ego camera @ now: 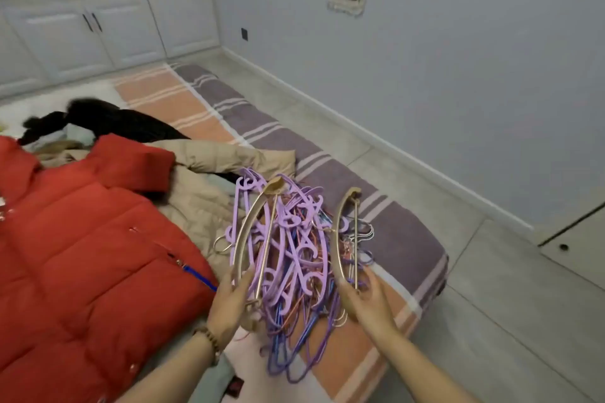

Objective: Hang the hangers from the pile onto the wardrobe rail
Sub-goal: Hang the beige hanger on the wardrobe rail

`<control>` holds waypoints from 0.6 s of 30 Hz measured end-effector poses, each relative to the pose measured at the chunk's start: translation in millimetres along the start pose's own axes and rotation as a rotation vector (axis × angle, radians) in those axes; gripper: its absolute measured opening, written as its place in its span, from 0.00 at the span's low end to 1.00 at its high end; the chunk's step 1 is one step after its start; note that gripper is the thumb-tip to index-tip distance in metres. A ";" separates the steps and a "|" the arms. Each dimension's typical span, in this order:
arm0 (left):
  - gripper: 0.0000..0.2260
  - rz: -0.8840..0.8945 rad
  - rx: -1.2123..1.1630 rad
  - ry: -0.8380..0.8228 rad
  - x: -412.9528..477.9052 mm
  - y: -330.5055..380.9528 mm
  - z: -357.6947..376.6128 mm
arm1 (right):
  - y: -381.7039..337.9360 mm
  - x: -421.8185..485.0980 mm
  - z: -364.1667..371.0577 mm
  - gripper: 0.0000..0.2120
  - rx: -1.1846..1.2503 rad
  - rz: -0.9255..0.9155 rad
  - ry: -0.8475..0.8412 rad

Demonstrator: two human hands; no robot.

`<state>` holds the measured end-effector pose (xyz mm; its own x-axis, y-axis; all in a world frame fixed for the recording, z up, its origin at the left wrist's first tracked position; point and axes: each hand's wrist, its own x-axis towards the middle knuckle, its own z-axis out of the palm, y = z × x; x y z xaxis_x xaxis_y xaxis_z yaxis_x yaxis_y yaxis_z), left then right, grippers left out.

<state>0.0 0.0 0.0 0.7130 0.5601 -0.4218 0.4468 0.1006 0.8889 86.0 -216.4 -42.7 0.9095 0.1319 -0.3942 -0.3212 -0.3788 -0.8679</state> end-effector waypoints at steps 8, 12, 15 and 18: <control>0.30 0.157 0.271 -0.098 65.3 -67.9 41.4 | 70.0 71.5 32.4 0.34 -0.063 0.078 0.039; 0.46 0.200 0.428 -0.077 79.0 -79.0 62.1 | 92.3 92.3 38.0 0.22 -0.178 0.074 0.040; 0.47 0.206 0.443 -0.066 82.5 -81.0 72.0 | 99.6 98.6 38.4 0.16 -0.293 0.025 0.091; 0.45 0.212 0.468 -0.067 84.5 -80.2 76.7 | 101.6 101.1 38.7 0.07 -0.380 -0.028 0.101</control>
<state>65.9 -23.8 -120.6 0.8401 0.4729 -0.2656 0.4721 -0.3964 0.7874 135.1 -206.2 -182.4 0.9439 0.0634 -0.3242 -0.1928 -0.6912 -0.6965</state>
